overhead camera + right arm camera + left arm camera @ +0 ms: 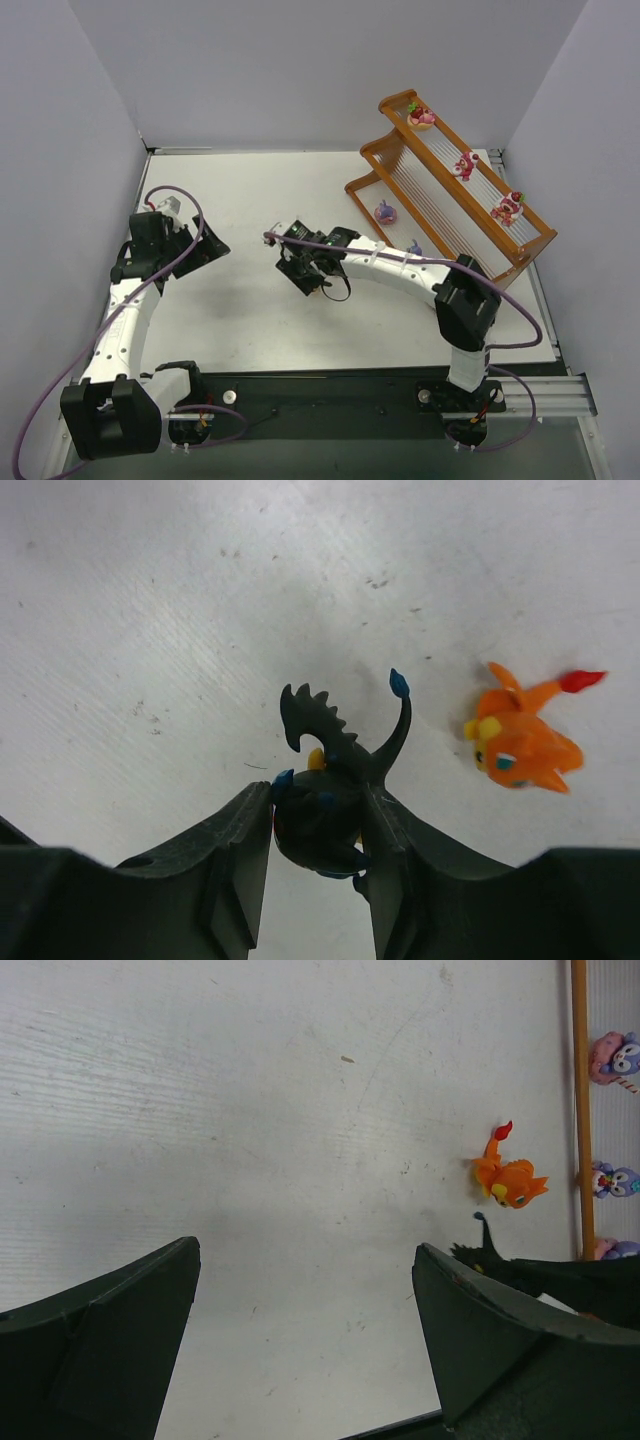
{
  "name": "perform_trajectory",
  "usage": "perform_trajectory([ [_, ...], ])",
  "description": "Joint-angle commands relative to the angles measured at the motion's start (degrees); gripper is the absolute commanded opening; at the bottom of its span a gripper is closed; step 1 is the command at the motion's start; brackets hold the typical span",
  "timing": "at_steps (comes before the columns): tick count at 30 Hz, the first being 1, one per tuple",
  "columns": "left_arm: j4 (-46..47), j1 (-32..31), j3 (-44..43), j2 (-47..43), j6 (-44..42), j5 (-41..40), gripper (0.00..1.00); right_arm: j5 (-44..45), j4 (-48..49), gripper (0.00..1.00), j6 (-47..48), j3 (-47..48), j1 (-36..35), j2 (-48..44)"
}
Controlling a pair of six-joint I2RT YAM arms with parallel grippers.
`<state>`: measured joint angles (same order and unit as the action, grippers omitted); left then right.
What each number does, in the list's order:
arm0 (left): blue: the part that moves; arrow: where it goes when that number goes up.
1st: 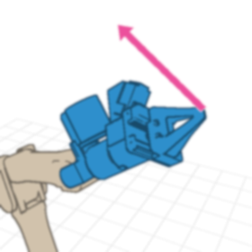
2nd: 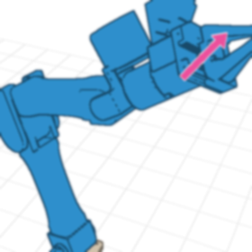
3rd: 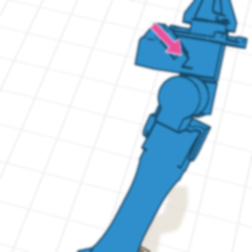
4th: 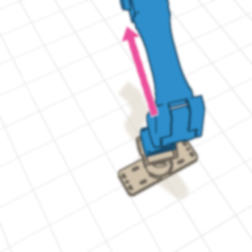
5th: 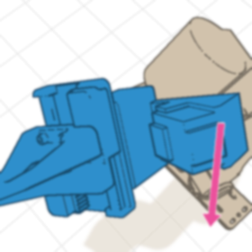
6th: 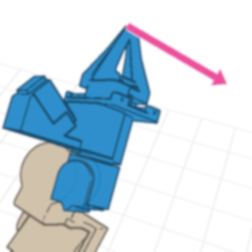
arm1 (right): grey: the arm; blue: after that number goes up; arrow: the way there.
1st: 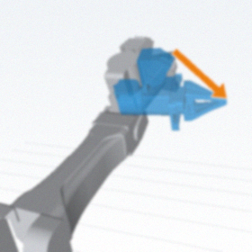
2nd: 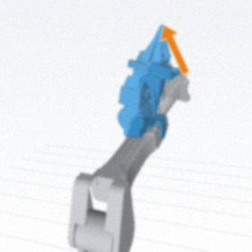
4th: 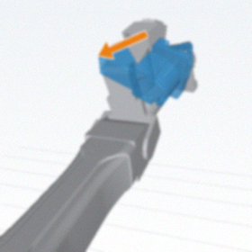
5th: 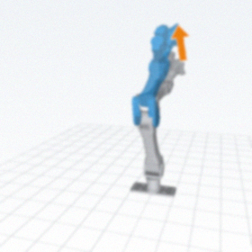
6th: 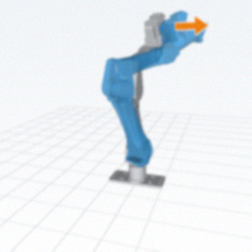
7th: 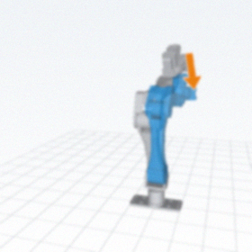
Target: Place and organize the plastic toys onto the shelf
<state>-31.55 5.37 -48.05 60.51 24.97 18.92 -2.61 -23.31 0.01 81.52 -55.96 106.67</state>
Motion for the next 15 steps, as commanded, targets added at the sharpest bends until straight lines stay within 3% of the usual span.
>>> perform_trajectory([
  [1,0.26,-0.18,-2.22,0.4,-0.71,1.99,0.97,11.21,-14.53,0.0,-10.37,8.13,1.38,-10.76],
  [7,2.19,-2.29,-1.96,1.27,-1.07,3.49,0.97,12.89,-25.01,0.0,-20.66,9.72,10.78,-19.73],
  [14,7.28,-5.36,-2.66,3.03,0.16,7.27,0.97,17.46,-29.33,0.0,-21.11,5.5,19.39,-29.58],
  [15,8.25,-8.5,-2.66,3.03,0.43,7.27,0.97,17.55,-29.42,0.0,-20.93,4.89,20.45,-31.25],
])
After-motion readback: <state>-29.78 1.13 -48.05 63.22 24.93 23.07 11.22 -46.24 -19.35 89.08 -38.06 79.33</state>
